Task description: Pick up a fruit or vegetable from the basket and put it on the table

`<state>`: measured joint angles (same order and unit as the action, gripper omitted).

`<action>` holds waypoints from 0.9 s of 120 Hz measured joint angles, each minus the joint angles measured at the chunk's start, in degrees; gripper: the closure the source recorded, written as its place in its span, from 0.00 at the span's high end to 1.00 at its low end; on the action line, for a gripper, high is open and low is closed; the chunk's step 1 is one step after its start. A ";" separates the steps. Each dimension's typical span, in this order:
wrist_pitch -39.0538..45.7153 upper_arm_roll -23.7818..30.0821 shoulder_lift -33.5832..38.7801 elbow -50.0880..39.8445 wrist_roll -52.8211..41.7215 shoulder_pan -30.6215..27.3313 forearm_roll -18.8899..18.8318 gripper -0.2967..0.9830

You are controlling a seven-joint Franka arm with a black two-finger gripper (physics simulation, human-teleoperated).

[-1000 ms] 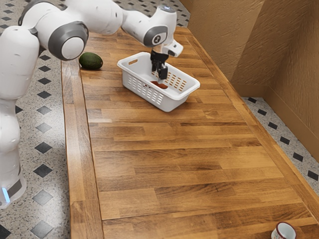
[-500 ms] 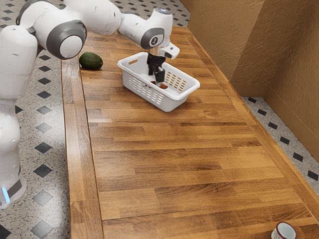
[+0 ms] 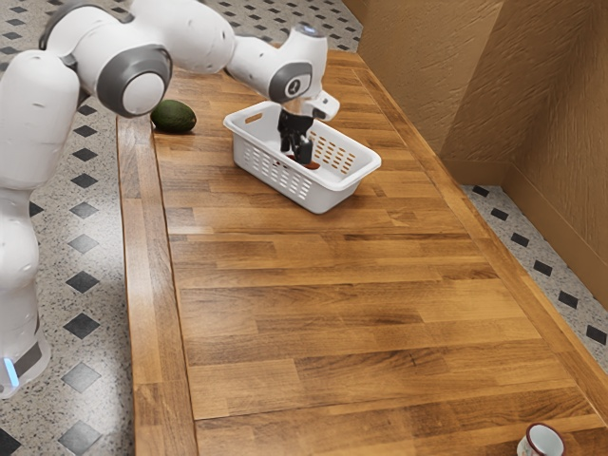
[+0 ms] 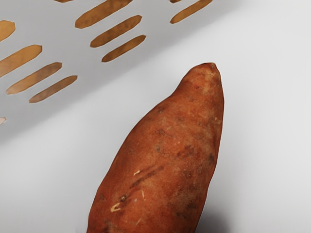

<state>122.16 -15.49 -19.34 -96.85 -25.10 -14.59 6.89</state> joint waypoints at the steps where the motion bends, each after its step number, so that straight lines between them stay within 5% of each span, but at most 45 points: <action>1: 0.04 0.00 -0.05 0.01 -0.01 0.00 0.00 0.77; 47: 1.80 0.10 -0.94 0.13 -0.23 -0.08 0.05 0.77; 87: 2.96 0.10 -0.75 -0.02 -0.07 0.01 2.29 0.42; 108: 3.80 0.03 -0.61 -0.02 0.32 0.09 2.83 0.38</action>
<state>125.95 -15.47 -19.95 -96.87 -24.78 -14.50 9.73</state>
